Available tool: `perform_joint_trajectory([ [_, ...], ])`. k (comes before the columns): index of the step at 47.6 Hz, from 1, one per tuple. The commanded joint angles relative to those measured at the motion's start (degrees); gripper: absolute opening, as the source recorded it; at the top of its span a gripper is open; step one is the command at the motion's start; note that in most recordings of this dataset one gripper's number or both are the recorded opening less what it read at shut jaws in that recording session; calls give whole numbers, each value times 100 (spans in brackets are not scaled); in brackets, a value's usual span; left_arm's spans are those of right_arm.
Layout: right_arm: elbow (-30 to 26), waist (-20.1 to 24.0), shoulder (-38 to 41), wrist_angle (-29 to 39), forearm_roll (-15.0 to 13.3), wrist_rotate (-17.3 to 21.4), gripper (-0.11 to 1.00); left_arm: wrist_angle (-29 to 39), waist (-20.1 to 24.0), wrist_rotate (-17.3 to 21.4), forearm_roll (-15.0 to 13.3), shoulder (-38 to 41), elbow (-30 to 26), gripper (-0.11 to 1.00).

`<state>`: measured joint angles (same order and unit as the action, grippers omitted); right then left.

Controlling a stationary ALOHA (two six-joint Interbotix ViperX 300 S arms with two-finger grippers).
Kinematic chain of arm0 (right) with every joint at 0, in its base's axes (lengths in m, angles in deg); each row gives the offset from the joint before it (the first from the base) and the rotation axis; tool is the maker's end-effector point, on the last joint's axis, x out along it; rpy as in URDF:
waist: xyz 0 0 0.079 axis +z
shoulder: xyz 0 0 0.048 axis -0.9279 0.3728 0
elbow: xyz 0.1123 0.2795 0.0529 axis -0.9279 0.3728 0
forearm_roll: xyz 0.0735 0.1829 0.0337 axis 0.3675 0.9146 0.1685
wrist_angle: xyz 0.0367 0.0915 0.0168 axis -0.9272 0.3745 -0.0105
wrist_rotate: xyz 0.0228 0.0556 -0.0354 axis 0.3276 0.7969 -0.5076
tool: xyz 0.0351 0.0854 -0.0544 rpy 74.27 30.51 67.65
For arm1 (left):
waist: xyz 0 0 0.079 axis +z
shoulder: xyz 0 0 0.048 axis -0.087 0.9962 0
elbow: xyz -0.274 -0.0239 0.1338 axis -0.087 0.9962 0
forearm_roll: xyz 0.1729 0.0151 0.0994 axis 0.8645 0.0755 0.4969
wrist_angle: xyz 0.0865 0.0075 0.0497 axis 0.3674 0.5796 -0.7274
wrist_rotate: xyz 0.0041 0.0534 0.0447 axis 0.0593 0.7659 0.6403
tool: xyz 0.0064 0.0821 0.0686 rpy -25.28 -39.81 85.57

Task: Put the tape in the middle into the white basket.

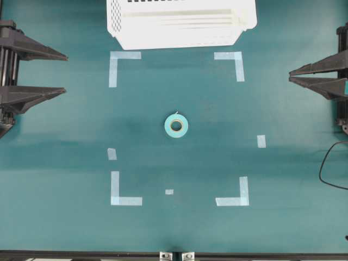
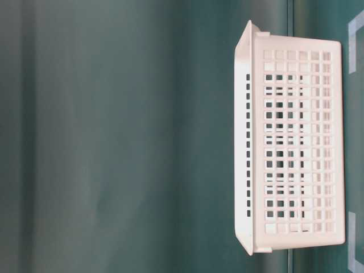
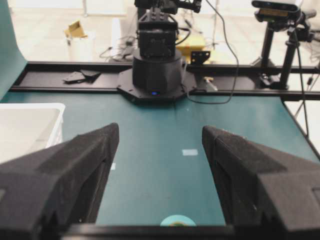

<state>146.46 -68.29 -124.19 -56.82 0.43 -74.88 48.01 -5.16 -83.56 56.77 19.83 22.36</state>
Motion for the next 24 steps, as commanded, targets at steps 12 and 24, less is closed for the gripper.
perform_joint_trajectory([
  [12,220,-9,-26,-149,0,62,0,-26,-9,-18,-149,-246,334,-7],
  [24,387,-35,-18,-334,0,79,0,0,-9,9,-149,-615,747,-11],
])
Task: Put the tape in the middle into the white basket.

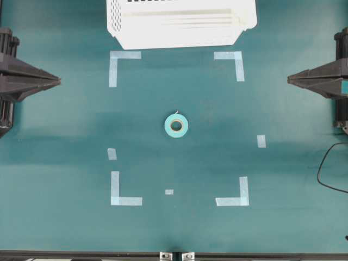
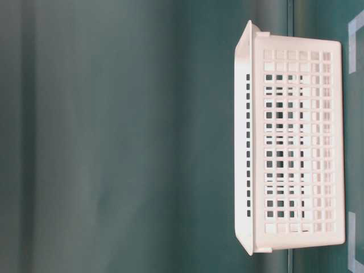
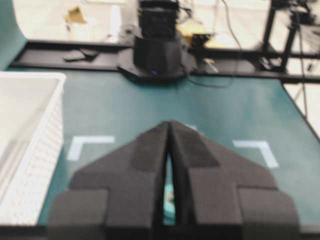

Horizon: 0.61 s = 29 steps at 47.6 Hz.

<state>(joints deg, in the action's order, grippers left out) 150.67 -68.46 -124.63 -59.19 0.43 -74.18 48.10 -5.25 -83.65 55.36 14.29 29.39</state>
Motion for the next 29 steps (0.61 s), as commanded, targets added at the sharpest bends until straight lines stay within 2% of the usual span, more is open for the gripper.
perform_joint_trajectory([
  [1,-26,-18,35,-105,9,9,0,9,-9,26,-9,-97,88,-11],
  [9,9,-26,141,-123,9,9,1,316,-9,35,-9,-475,343,-11],
  [12,18,-26,193,-202,18,9,9,483,-9,18,-9,-624,396,-11],
  [16,35,-26,281,-431,35,9,27,738,0,18,-9,-853,483,-11],
  [25,44,-35,571,-835,79,9,81,1204,-9,44,-9,-1283,756,-11],
  [29,44,-53,650,-870,123,9,97,1248,-9,44,-9,-1371,853,-11],
])
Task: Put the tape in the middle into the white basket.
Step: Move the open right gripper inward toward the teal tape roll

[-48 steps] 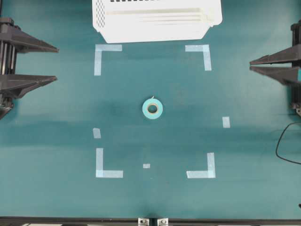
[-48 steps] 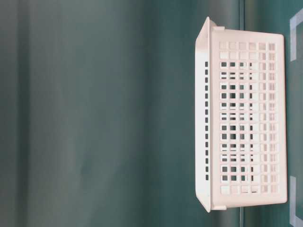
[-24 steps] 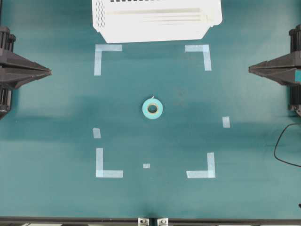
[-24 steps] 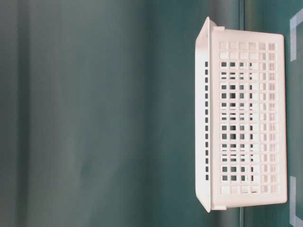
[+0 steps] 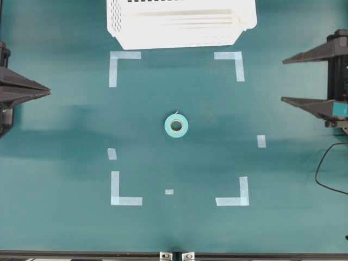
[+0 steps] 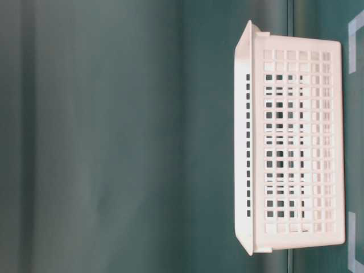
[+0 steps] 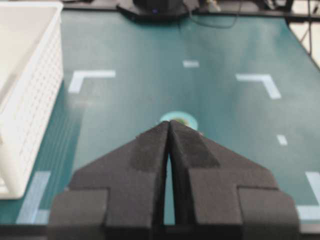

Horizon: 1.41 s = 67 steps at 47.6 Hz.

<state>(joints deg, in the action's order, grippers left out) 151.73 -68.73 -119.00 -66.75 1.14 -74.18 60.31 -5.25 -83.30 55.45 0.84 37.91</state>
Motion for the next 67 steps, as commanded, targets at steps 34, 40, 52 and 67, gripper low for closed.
perform_joint_trajectory([
  [34,18,-26,870,-158,387,545,99,352,0,-9,-9,-141,325,-11],
  [40,-53,-26,1081,-158,387,545,99,352,0,-18,-18,-141,352,-11],
  [52,-246,-18,1521,-132,378,686,99,343,0,-26,-18,-141,369,-11],
  [67,-606,-26,2039,26,369,747,99,352,0,-26,-18,-141,387,-11],
])
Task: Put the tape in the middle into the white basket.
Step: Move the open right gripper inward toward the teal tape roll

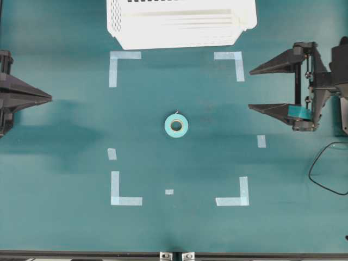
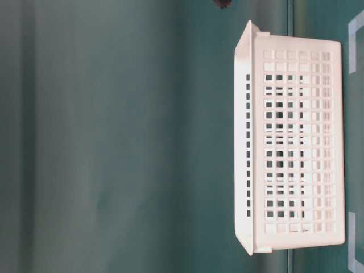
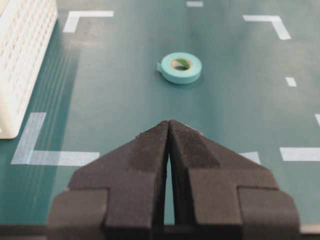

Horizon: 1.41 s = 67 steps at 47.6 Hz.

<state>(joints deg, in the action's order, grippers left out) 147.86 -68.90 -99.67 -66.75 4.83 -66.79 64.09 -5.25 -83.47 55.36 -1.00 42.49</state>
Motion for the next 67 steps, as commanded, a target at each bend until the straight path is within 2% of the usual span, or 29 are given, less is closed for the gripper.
perform_joint_trajectory([
  [1,-255,-9,141,35,9,9,99,-26,0,-9,-9,44,-70,-11],
  [17,-580,70,765,70,0,149,99,-26,-9,-9,0,26,-44,-11],
  [35,-1116,149,1389,606,0,264,99,-26,0,-9,-9,-167,18,-11],
  [67,-1819,316,2373,932,0,483,99,-26,0,-18,-9,-167,44,-11],
])
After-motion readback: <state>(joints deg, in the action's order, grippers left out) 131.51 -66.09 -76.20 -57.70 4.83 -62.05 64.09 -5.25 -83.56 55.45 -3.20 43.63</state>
